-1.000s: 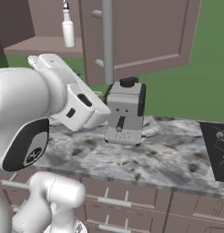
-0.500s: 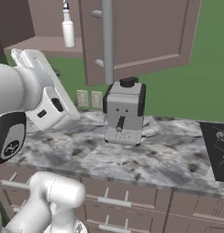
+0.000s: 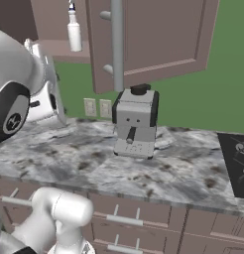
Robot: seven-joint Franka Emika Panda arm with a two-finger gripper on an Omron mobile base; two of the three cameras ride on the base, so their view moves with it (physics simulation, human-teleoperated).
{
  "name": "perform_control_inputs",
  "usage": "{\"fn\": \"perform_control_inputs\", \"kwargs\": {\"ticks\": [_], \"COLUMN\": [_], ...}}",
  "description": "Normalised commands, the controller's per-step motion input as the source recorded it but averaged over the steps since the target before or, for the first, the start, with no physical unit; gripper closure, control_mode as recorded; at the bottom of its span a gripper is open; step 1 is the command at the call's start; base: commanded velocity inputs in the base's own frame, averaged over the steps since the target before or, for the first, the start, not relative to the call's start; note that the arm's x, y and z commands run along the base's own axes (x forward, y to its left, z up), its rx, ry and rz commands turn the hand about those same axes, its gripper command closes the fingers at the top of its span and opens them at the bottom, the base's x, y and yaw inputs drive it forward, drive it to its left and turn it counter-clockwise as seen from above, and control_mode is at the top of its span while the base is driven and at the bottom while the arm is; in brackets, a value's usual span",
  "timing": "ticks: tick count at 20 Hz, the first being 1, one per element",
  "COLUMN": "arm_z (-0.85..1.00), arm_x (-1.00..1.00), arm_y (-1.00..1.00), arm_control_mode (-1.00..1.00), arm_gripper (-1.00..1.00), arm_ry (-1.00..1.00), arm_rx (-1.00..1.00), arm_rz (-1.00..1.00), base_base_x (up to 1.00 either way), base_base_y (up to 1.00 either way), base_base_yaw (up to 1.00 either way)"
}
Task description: Open the cabinet. Pick the spray and place it next to the sink. Then close the cabinet.
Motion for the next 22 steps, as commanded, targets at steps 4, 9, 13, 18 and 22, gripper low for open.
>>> {"fn": "perform_control_inputs", "kwargs": {"ticks": [4, 9, 13, 18, 22], "arm_z": [-0.05, -0.09, -0.18, -0.18, -0.12], "arm_x": [0.57, 0.56, 0.57, 0.52, 0.46], "arm_y": [0.23, 0.14, 0.11, 0.02, 0.0], "arm_control_mode": [-1.0, -1.0, -1.0, -1.0, -1.0], "arm_gripper": [-1.0, -1.0, -1.0, -1.0, -1.0], "arm_ry": [0.05, -0.01, -0.04, -0.1, -0.13], "arm_rx": [0.2, 0.14, 0.09, 0.06, 0.08], "arm_rz": [0.0, -0.07, -0.22, -0.23, -0.21], "base_base_x": [0.0, 0.0, 0.0, 0.0, 0.0], "base_base_y": [0.0, 0.0, 0.0, 0.0, 0.0], "base_base_yaw": [0.0, 0.0, 0.0, 0.0, 0.0]}}
